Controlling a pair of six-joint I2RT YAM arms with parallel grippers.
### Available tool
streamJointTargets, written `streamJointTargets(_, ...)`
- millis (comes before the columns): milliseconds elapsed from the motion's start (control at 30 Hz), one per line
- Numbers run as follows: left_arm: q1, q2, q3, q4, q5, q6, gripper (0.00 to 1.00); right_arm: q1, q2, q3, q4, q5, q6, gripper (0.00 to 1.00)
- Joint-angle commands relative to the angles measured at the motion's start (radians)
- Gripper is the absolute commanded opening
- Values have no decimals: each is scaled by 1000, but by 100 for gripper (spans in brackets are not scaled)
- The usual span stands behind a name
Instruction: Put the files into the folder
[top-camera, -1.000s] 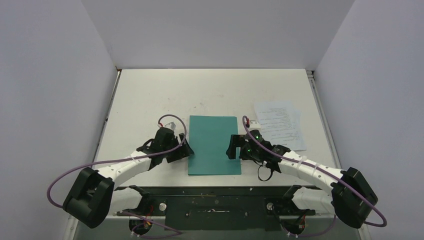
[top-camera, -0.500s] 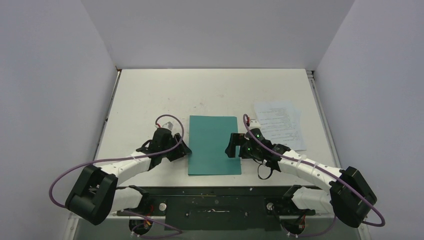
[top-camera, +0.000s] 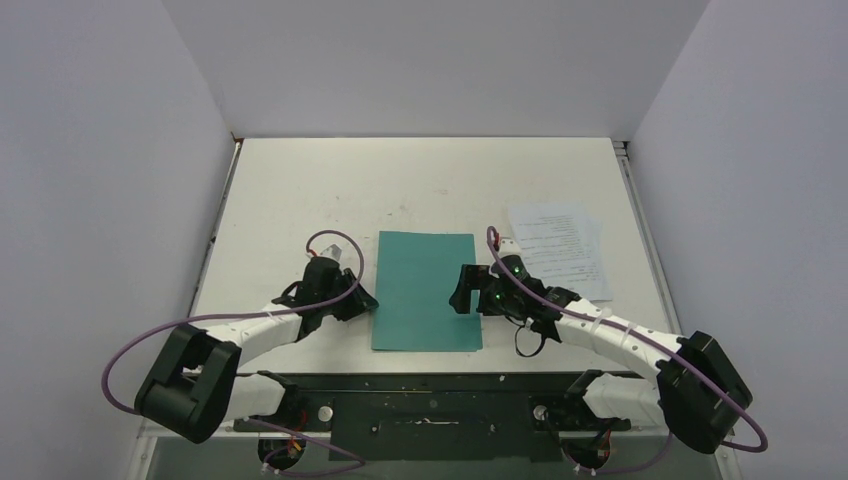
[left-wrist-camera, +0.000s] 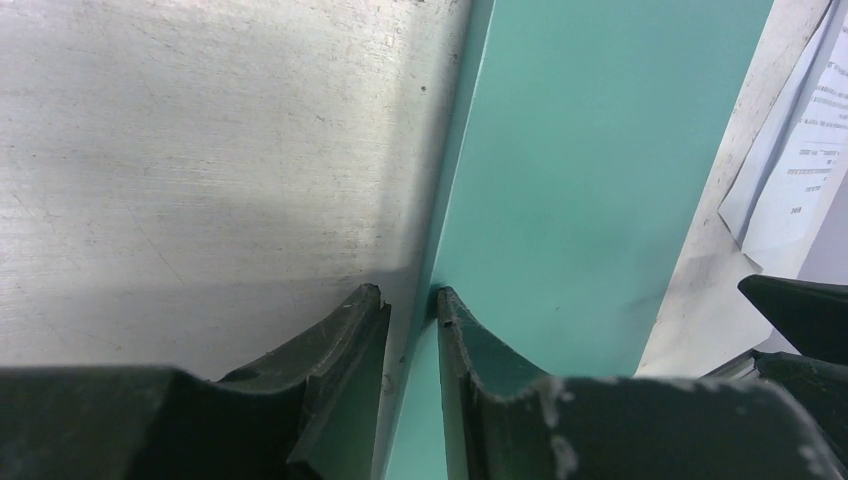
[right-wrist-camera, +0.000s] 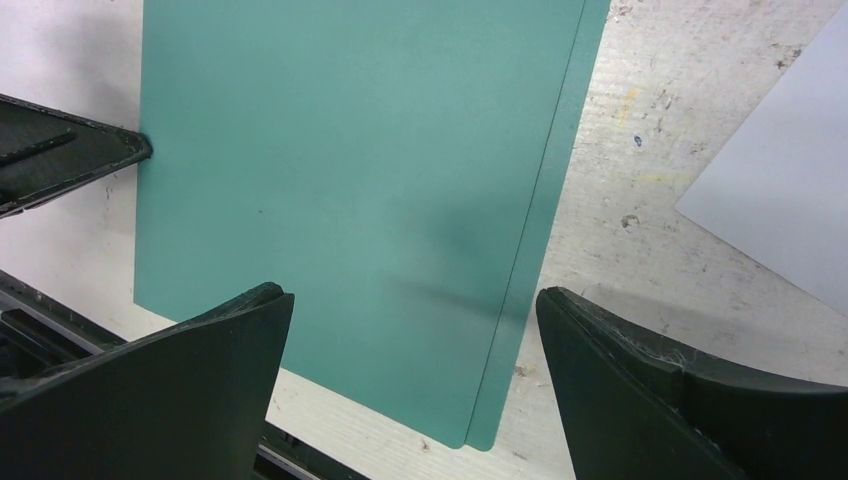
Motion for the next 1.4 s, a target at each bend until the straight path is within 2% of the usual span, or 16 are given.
streamJointTargets(0,18,45,-46,-102,-72,23,21,-11,30,9,85,-26,13,98)
streamJointTargets(567,28,74,-47,-108,-90,16,9,-40,179,-12,263,-96,52,97)
streamJointTargets(1000,30,96,-33,-121,-103,15,1,-65,189,-86,329,-126,61,97)
streamJointTargets(1233,29,103,-30,-122,-106,17,0,-65,202,-129,418,-180,92,88)
streamJointTargets(1367,28,107,-27,-121,-103,18,0,-65,181,-138,437,-198,97,73)
